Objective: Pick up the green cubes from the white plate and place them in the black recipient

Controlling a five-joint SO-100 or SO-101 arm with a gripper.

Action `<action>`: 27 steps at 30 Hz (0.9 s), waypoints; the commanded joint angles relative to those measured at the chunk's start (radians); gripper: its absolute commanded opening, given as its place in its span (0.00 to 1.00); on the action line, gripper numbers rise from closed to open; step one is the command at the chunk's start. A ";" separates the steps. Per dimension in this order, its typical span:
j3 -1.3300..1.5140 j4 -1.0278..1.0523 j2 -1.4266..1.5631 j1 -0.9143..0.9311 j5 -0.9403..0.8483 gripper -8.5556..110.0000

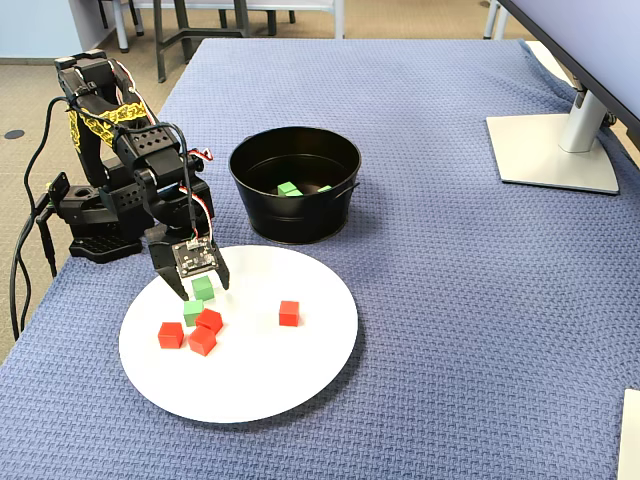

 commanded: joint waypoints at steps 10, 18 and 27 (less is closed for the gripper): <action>0.009 -0.005 0.058 -0.025 0.038 0.13; -0.052 0.046 0.086 -0.038 0.129 0.07; -0.497 0.405 0.164 -0.130 0.491 0.07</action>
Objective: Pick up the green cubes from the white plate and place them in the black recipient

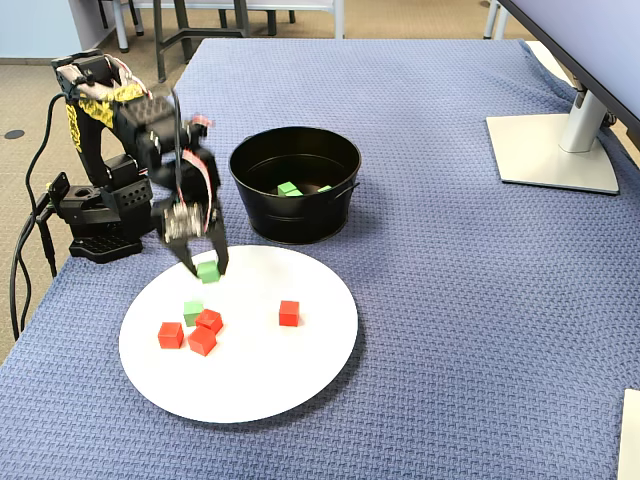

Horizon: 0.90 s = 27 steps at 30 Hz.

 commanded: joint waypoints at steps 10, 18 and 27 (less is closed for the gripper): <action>-0.565 0.443 0.120 -0.588 0.696 0.07; -0.468 0.353 0.089 -1.026 0.868 0.27; -0.532 0.356 0.046 -0.876 0.683 0.41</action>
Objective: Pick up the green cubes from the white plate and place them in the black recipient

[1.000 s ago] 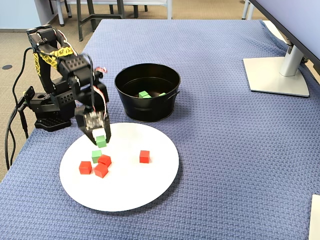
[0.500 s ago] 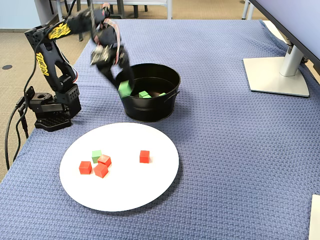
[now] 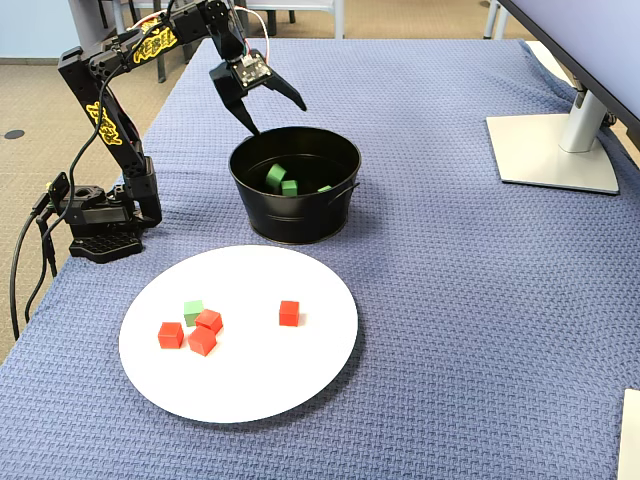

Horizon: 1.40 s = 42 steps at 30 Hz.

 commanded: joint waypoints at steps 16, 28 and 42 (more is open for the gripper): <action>0.158 -0.202 -0.021 0.933 -0.842 0.38; 0.348 -0.413 -0.110 1.117 -1.100 0.34; 0.402 -0.454 -0.118 1.121 -0.831 0.32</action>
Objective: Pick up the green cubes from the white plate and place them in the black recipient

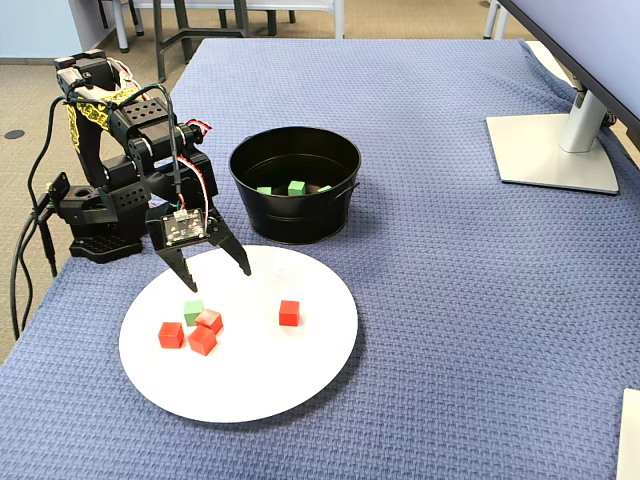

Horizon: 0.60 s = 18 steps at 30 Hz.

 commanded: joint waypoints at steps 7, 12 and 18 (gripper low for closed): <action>-0.015 -0.029 0.017 0.035 0.284 0.33; 0.014 -0.028 0.014 0.029 0.219 0.31; 0.031 -0.018 -0.006 0.040 0.089 0.32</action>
